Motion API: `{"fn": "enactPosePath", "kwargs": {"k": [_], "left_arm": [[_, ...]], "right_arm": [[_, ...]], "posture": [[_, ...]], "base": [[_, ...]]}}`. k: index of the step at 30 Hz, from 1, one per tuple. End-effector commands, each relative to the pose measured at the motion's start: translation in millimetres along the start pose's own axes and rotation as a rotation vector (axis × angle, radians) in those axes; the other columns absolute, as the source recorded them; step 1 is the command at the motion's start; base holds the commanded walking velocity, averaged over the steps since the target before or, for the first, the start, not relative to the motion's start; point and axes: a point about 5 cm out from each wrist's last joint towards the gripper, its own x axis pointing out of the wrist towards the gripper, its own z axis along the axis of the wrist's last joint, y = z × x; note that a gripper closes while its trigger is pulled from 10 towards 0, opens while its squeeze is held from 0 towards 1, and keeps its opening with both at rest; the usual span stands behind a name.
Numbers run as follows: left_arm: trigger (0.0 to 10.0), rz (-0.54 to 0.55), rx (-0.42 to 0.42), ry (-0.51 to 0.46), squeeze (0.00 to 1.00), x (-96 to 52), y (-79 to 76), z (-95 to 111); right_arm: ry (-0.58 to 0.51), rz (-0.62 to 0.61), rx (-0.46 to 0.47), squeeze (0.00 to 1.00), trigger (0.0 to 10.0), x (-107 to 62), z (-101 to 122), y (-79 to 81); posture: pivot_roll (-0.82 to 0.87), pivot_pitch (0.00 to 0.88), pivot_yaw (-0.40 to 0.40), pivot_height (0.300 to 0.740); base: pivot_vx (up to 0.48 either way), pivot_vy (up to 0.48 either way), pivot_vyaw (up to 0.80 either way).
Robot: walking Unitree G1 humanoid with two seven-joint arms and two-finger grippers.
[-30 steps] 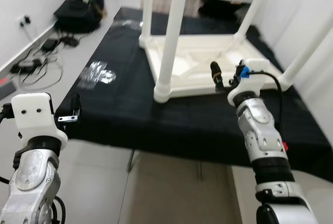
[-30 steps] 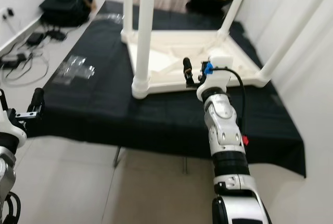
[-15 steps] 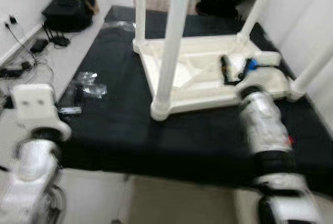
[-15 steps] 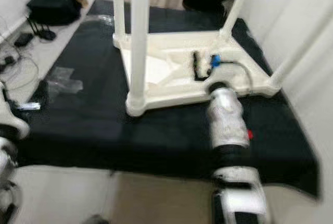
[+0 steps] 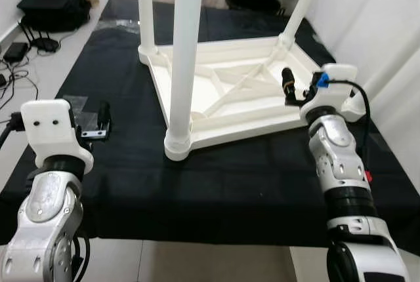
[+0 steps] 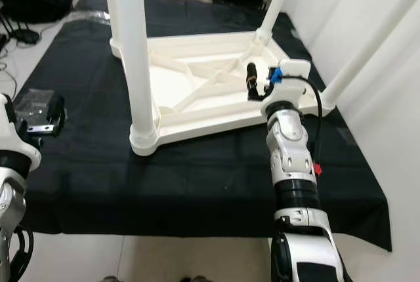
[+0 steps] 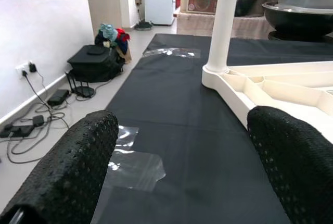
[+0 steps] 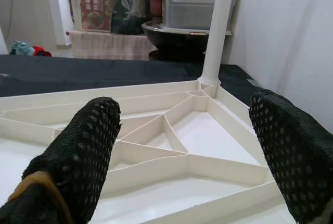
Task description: Building children table
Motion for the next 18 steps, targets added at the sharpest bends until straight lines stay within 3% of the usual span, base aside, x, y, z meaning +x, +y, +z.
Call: {"fn": "enactPosePath", "kwargs": {"k": [1, 6, 7, 8, 9, 11, 12, 13, 14, 17, 18], "left_arm": [[10.0, -0.019, -0.005, 0.013, 0.00, -3.3, -3.1, -2.5], [10.0, -0.094, -0.027, 0.058, 0.00, -8.3, -14.0, -8.9], [10.0, -0.168, -0.046, 0.098, 0.00, -13.3, -23.0, -14.2], [10.0, -0.168, -0.046, 0.098, 0.00, -13.3, -23.0, -14.2], [10.0, -0.275, -0.070, 0.139, 0.00, -20.1, -35.5, -19.1], [10.0, -0.275, -0.070, 0.139, 0.00, -20.1, -35.5, -19.1], [10.0, -0.481, -0.123, 0.217, 0.00, -35.2, -57.6, -26.3], [10.0, -0.481, -0.123, 0.217, 0.00, -35.2, -57.6, -26.3], [10.0, -0.565, -0.144, 0.236, 0.00, -42.3, -66.2, -27.3], [10.0, -0.565, -0.144, 0.236, 0.00, -42.3, -66.2, -27.3], [10.0, -0.630, -0.167, 0.255, 0.00, -47.9, -73.1, -28.2]], "right_arm": [[0.017, -0.001, 0.021, 0.00, 10.0, -0.7, -4.7, -1.0], [0.047, 0.015, 0.001, 0.00, 10.0, 2.0, -7.8, -5.7], [0.110, 0.047, -0.014, 0.00, 10.0, 5.2, -13.7, -10.9], [0.110, 0.047, -0.014, 0.00, 10.0, 5.2, -13.7, -10.9], [0.204, 0.111, -0.065, 0.00, 10.0, 8.1, -21.8, -17.4], [0.204, 0.111, -0.065, 0.00, 10.0, 8.1, -21.8, -17.4], [0.325, 0.243, -0.127, 0.00, 10.0, 9.2, -28.0, -30.1], [0.325, 0.243, -0.127, 0.00, 10.0, 9.2, -28.0, -30.1], [0.357, 0.307, -0.137, 0.00, 10.0, 8.7, -27.3, -35.7], [0.357, 0.307, -0.137, 0.00, 10.0, 8.7, -27.3, -35.7], [0.377, 0.378, -0.161, 1.00, 10.0, 7.1, -25.5, -41.1]], "posture": [[0.08, 0.180, -0.125, 0.740], [0.08, 0.184, -0.127, 0.740], [0.08, 0.188, -0.128, 0.740], [0.08, 0.188, -0.128, 0.740], [0.08, 0.191, -0.127, 0.740], [0.08, 0.191, -0.127, 0.740], [0.08, 0.195, -0.131, 0.740], [0.08, 0.195, -0.131, 0.740], [0.07, 0.197, -0.129, 0.740], [0.07, 0.197, -0.129, 0.740], [0.07, 0.199, -0.130, 0.740]], "base": [[0.000, 0.000, 0.00], [0.000, 0.000, 0.00], [0.000, 0.000, 0.00], [0.000, 0.000, 0.00], [0.000, 0.000, 0.00], [0.000, 0.000, 0.00], [0.000, 0.000, 0.00], [0.000, 0.000, 0.00], [0.000, 0.000, 0.00], [0.000, 0.000, 0.00], [0.000, 0.000, 0.00]]}}
